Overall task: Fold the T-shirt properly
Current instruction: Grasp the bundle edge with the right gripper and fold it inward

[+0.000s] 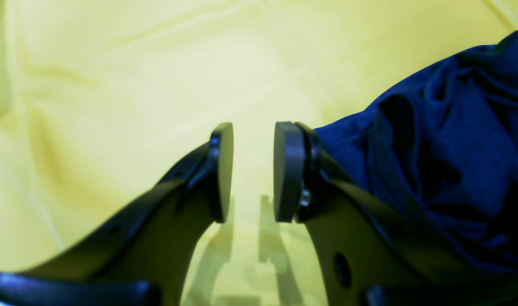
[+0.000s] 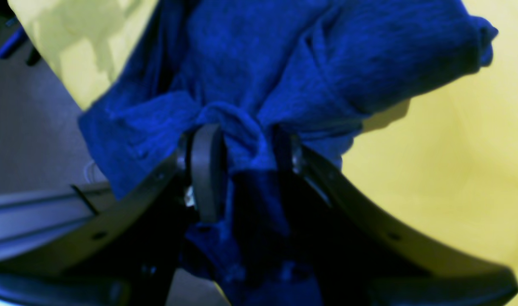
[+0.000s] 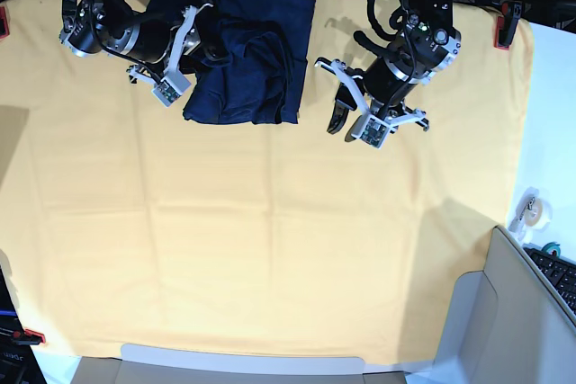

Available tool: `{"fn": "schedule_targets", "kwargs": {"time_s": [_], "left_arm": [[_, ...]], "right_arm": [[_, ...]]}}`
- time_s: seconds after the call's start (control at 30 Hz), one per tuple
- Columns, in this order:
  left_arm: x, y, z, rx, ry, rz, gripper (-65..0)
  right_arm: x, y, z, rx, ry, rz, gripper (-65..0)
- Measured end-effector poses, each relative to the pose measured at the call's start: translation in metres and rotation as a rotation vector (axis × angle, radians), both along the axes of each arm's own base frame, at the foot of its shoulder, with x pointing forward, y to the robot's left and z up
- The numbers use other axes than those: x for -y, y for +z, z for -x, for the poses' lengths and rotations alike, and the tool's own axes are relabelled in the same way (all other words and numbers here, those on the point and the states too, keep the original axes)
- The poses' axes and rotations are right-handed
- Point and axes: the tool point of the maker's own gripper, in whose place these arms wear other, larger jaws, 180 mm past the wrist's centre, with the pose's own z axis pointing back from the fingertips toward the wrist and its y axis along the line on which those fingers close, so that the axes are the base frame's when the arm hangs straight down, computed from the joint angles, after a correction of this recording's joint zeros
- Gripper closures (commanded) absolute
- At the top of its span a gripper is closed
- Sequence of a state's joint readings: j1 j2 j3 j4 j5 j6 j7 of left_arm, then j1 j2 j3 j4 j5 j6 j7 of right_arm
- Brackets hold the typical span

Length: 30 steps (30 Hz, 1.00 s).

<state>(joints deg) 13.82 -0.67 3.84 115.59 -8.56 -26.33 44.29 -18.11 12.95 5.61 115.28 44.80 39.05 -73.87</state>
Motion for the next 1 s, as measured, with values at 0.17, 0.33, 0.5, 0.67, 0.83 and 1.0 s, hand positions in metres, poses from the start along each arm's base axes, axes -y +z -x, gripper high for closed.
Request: {"fn": "schedule_targets", "kwargs": {"time_s": [0.17, 0.33, 0.5, 0.67, 0.83, 1.0], "left_arm": [[0.000, -0.003, 0.003, -0.013, 0.000, -0.001, -14.8], [0.000, -0.003, 0.003, -0.013, 0.000, -0.001, -14.8], [0.000, -0.002, 0.002, -0.009, 0.000, -0.002, -14.8], [0.000, -0.002, 0.002, -0.008, 0.000, -0.001, -14.8], [0.000, -0.001, 0.001, -0.005, 0.000, -0.002, -14.8], [0.000, -0.001, 0.001, -0.003, 0.000, 0.000, -14.7]], "right_arm": [[0.026, -0.002, 0.000, -0.003, -0.034, 0.054, -20.4], [0.048, -0.004, 0.003, -0.012, -0.055, 0.107, -20.4], [0.049, -0.004, 0.003, -0.012, -0.055, 0.110, -20.4], [0.049, -0.001, -0.002, 0.004, -0.056, 0.109, -20.0], [0.038, -0.001, -0.004, 0.008, -0.013, 0.110, 0.0], [-0.005, -0.002, 0.004, 0.004, 0.119, 0.051, -0.2]]}}
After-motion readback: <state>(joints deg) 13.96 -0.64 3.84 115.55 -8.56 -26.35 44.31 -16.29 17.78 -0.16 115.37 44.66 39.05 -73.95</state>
